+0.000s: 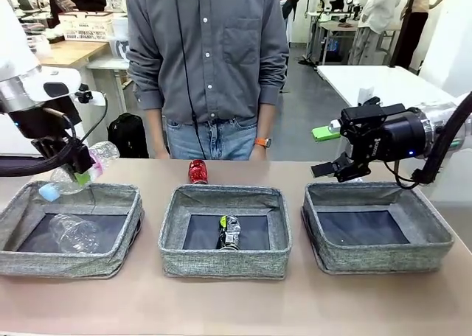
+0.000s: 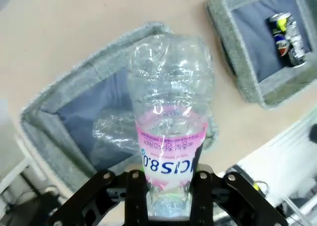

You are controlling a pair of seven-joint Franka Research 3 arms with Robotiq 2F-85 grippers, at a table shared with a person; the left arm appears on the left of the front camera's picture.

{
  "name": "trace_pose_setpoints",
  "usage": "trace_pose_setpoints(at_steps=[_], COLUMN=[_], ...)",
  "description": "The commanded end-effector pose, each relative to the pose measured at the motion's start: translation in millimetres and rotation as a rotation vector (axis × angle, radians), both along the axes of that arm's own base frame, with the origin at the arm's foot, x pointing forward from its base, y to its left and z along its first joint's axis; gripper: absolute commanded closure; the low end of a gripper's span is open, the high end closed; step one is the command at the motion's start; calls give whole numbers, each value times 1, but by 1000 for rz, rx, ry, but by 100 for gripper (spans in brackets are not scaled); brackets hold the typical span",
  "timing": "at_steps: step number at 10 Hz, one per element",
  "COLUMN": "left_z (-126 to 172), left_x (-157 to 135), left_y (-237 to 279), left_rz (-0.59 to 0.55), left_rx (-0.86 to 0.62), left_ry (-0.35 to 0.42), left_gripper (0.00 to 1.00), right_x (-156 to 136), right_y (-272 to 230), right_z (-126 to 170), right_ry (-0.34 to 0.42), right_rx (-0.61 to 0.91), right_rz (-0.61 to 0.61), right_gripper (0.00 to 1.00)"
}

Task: Sort the waste into the appropriate baskets.
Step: Pick up the waste item pointed out by the person.

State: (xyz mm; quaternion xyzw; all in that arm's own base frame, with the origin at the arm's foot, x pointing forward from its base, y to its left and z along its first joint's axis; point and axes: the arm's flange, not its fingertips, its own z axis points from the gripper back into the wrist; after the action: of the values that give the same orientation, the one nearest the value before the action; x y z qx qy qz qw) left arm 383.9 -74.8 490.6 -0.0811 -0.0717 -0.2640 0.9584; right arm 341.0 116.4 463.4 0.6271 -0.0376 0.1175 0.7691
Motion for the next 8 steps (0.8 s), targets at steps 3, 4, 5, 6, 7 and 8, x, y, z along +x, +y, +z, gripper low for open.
trace_pose_setpoints(at_steps=[3, 4, 5, 6, 7, 8], left_z=[90, 125, 150, 172, 190, 207], left_x=[47, 50, 52, 51, 48, 45], left_y=[-149, -201, -230, -249, -259, -264], left_rz=[175, 125, 159, 183, 183, 258], left_rx=[-271, -155, -53, -10, 19, 74], left_ry=[125, 122, 158, 228, 250, 208], left_gripper=[79, 79, 79, 79, 79, 79], right_x=[-1, -1, -1, -1, -1, -1], right_y=[-1, -1, -1, -1, -1, -1], right_z=[1, 1, 1, 1, 1, 1], right_ry=[-8, -8, -8, -8, -8, -8], right_rx=[-5, -5, -5, -5, -5, -5], right_rz=[11, 11, 11, 11, 11, 11], right_gripper=[0, 0, 0, 0, 0, 0])
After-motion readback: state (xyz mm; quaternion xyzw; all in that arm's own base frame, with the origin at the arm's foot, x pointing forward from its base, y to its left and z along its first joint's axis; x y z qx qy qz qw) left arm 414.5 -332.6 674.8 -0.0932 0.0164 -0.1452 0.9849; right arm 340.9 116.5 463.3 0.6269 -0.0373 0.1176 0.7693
